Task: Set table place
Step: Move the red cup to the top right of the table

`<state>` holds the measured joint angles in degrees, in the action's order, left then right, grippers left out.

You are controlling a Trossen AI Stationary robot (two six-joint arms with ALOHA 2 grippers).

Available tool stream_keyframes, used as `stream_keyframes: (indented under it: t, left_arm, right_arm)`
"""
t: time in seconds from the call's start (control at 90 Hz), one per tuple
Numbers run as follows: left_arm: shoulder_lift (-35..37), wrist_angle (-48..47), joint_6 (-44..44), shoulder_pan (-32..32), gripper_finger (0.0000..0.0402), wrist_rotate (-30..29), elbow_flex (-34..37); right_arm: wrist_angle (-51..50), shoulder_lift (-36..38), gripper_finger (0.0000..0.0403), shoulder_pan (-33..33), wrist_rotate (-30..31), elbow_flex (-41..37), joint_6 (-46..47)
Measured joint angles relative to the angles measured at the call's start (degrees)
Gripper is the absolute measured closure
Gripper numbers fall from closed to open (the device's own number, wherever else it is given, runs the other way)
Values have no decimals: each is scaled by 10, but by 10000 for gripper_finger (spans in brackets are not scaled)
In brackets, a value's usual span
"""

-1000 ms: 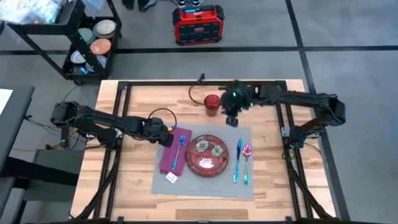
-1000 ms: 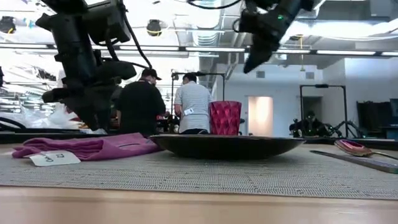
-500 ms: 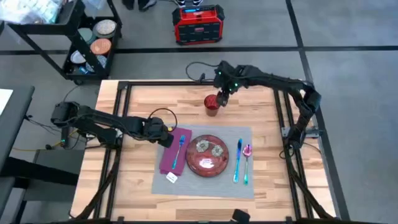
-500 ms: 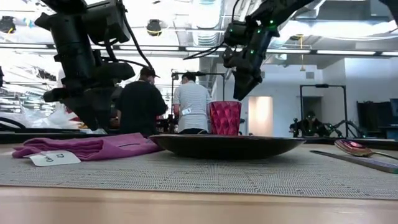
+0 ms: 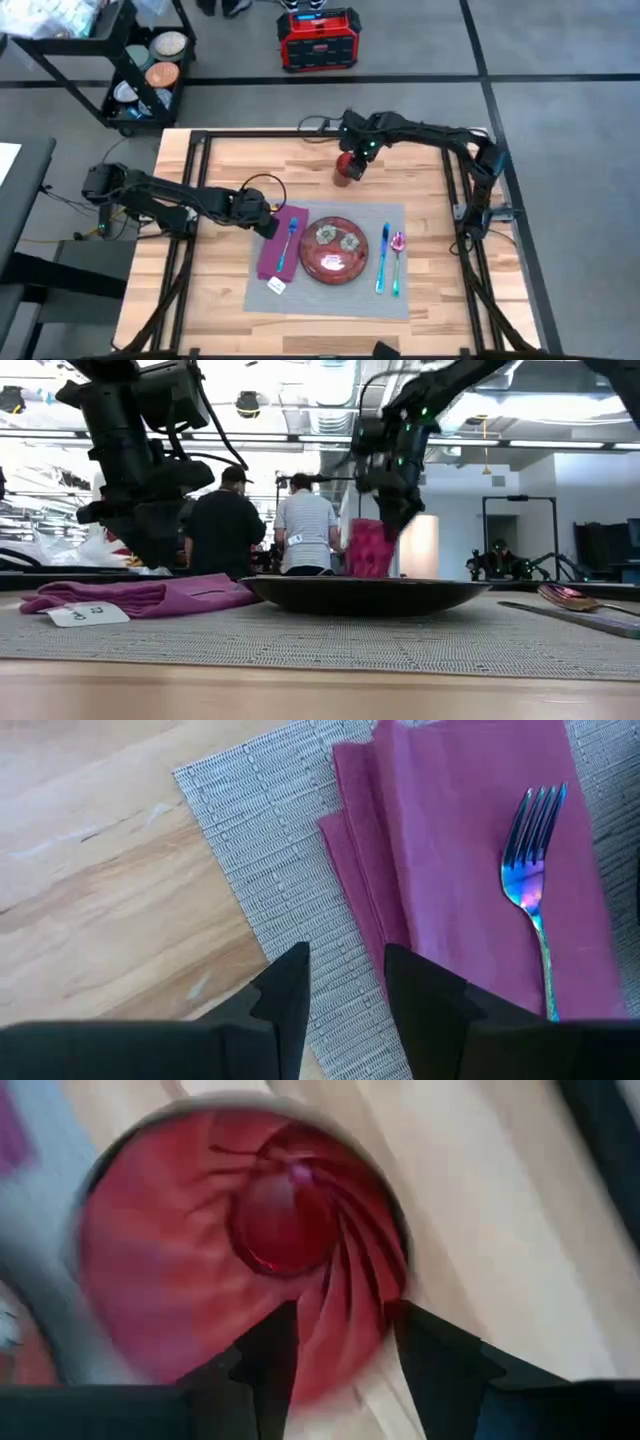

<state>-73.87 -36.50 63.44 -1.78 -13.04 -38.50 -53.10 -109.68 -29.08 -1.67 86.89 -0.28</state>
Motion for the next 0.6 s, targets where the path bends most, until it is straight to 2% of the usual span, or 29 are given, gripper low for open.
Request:
stream_keyframes:
  t: [0.144,0.367,0.5,0.6]
  left_arm:
    - [0,-1,0,0,288,0,0]
    - [0,0,1,0,288,0,0]
    - [0,0,1,0,288,0,0]
    - [0,0,2,0,288,0,0]
  right_arm:
    - [-12,-20,301,17,0,0,-8]
    - [-23,6,392,47,17,0,-17]
    - [-85,18,394,51,90,0,-17]
    - [-125,18,398,41,104,0,-26]
